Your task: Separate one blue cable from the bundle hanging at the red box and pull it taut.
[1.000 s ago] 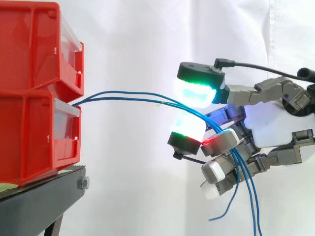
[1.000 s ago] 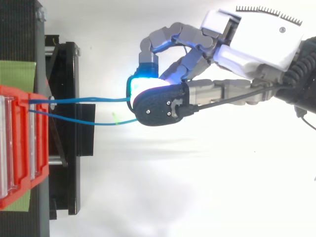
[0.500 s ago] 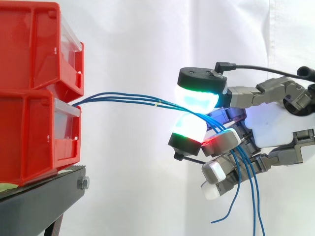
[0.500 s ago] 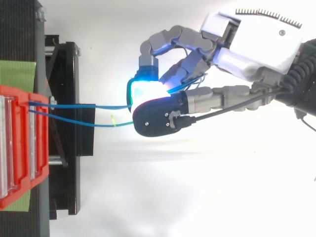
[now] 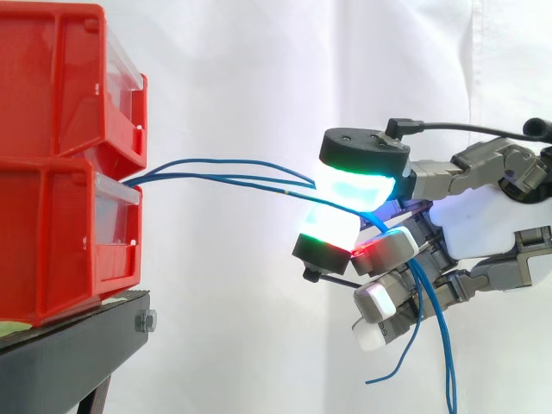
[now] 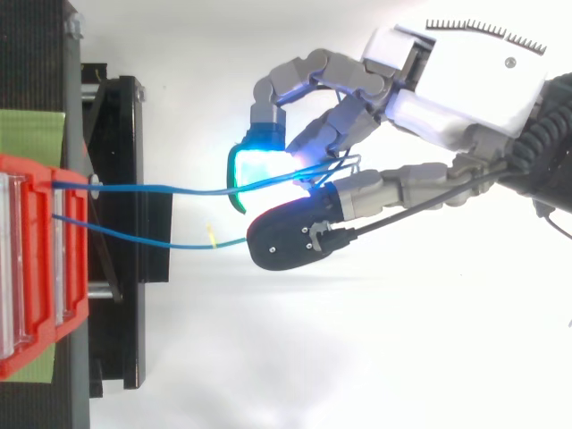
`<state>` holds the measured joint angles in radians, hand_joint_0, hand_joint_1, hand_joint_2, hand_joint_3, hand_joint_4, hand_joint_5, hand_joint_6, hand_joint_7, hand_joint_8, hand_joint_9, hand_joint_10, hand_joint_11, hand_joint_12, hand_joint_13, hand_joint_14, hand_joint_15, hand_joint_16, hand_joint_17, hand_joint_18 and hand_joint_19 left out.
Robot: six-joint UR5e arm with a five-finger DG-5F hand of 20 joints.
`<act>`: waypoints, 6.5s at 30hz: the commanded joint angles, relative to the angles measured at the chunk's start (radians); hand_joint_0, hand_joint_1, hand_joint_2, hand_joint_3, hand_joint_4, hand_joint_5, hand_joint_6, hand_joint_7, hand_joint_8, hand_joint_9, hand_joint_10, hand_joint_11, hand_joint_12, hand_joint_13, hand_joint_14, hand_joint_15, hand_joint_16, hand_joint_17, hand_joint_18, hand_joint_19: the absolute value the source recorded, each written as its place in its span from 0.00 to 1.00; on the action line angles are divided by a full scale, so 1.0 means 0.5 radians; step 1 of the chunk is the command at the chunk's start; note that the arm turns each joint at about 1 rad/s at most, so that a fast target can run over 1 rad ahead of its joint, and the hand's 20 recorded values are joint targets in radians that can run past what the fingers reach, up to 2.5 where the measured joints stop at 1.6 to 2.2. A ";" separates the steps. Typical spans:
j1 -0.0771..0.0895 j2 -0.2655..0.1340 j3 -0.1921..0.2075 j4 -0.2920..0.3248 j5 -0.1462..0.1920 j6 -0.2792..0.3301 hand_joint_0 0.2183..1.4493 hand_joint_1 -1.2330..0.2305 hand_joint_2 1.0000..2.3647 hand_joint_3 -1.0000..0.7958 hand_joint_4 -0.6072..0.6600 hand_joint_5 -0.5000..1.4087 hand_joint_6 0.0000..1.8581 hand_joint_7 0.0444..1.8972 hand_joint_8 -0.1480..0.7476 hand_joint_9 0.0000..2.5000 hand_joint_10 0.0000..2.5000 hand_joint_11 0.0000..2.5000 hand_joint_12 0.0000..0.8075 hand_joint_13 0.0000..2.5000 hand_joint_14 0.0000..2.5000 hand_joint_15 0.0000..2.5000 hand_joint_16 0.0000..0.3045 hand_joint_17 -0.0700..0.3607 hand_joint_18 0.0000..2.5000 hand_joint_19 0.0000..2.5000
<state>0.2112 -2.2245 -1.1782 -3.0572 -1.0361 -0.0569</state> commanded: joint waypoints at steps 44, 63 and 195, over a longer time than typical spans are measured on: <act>-0.002 -0.003 0.000 0.006 -0.002 -0.003 0.36 0.27 0.00 0.28 0.55 0.17 0.50 0.60 0.42 0.47 0.00 0.58 0.42 0.36 0.01 0.36 0.13 0.38 0.26 0.23; -0.005 -0.003 0.000 0.006 0.004 -0.009 0.22 0.40 0.00 0.28 0.58 0.17 0.49 0.58 0.47 0.47 0.03 0.56 0.47 0.36 0.01 0.36 0.15 0.41 0.27 0.23; 0.010 -0.003 -0.003 0.043 0.004 0.003 0.39 0.26 0.00 0.28 0.54 0.16 0.48 0.55 0.41 0.48 0.00 0.59 0.42 0.38 0.01 0.36 0.14 0.39 0.27 0.23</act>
<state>0.2164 -2.2258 -1.1792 -3.0367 -1.0339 -0.0555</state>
